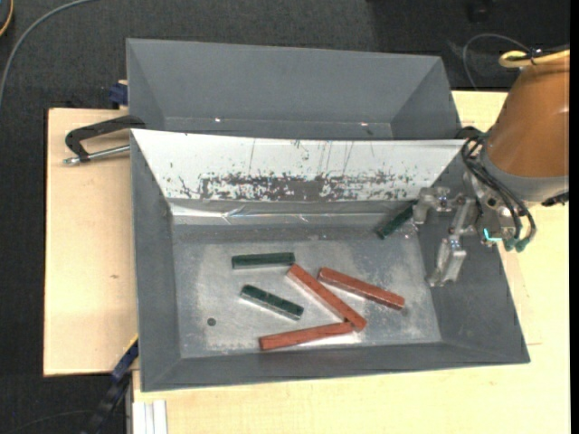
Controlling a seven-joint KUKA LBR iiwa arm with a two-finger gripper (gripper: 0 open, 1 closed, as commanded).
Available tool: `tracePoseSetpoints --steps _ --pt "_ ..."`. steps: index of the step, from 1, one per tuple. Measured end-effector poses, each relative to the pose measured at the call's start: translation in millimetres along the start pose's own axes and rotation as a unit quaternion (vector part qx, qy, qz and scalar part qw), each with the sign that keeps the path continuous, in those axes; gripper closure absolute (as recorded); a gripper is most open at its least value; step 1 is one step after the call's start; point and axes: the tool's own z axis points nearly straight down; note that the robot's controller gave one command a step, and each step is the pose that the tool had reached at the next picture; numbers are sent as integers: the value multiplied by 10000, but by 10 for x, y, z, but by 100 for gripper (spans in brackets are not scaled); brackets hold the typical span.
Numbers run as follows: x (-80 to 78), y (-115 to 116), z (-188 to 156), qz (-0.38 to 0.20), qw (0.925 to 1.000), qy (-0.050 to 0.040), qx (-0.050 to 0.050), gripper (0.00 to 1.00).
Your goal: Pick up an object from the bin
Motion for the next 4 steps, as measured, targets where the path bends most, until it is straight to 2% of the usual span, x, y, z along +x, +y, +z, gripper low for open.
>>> tracePoseSetpoints --steps 1,2,3,4 --pt "-259 268 1419 -703 9975 -22 1 0" --pt "88 1064 1394 -894 9960 -26 -17 0" --pt "-625 1471 1377 -899 9959 -91 -6 0" --pt "-467 2177 1398 -1649 9863 -53 1 0"
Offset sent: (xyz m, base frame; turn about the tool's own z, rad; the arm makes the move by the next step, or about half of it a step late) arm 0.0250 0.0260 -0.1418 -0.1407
